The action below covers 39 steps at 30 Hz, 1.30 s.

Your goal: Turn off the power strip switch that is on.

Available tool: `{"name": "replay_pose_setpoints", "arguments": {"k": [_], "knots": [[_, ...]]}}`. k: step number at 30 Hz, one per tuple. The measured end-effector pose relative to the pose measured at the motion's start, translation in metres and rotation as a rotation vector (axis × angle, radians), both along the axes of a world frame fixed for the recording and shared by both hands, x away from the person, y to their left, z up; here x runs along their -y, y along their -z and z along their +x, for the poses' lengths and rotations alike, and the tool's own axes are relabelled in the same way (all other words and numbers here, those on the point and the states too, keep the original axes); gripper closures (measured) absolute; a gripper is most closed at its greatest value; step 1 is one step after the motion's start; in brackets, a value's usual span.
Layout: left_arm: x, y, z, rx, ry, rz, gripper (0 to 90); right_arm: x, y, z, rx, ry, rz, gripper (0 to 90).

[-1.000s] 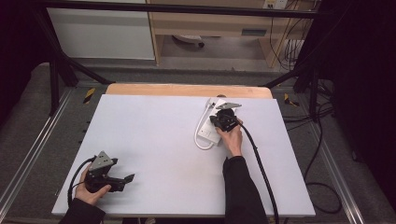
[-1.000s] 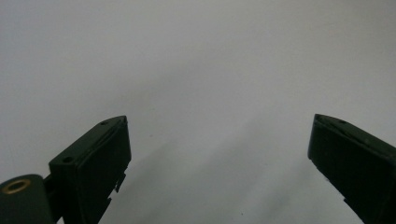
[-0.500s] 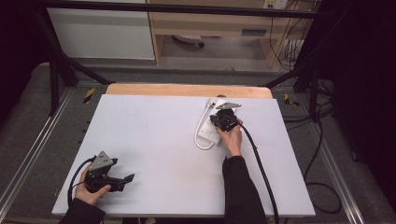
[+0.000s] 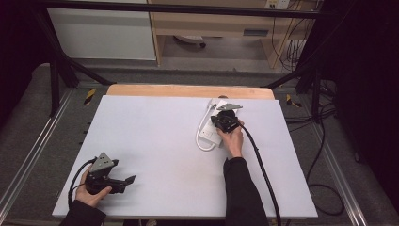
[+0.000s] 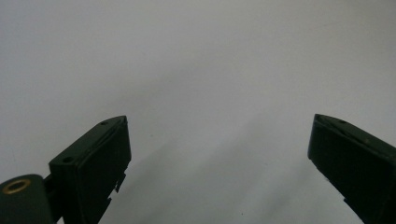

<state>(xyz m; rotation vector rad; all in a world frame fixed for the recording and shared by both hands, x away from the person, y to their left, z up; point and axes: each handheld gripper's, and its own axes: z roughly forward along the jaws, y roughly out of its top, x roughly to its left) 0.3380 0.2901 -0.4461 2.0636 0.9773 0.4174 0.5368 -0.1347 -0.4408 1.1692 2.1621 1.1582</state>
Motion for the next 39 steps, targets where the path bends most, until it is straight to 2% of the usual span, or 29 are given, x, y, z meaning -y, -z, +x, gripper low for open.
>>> {"name": "replay_pose_setpoints", "arguments": {"k": [21, 28, 31, 33, 39], "knots": [[0.0002, -0.0001, -0.0001, 0.001, 0.000, 0.000, 5.7, 0.0016, 0.0014, 0.0011, 0.002, -0.002, 0.016, 90.0], [0.0001, -0.0003, -0.0002, 0.001, 0.000, 0.000, 5.7, 0.0014, 0.0017, 0.0012, 0.006, -0.003, 0.012, 90.0], [0.0002, -0.0003, -0.0002, 0.001, -0.001, 0.001, 5.7, 0.0006, 0.0025, 0.0012, 0.018, 0.005, -0.016, 90.0], [0.0000, -0.0004, -0.0002, 0.002, 0.000, 0.000, 5.7, 0.0023, 0.0032, 0.0016, 0.009, 0.010, 0.007, 90.0], [0.0003, -0.0001, -0.0001, 0.001, 0.000, 0.001, 5.8, 0.0014, 0.0027, 0.0013, 0.010, 0.007, 0.000, 90.0]]}}
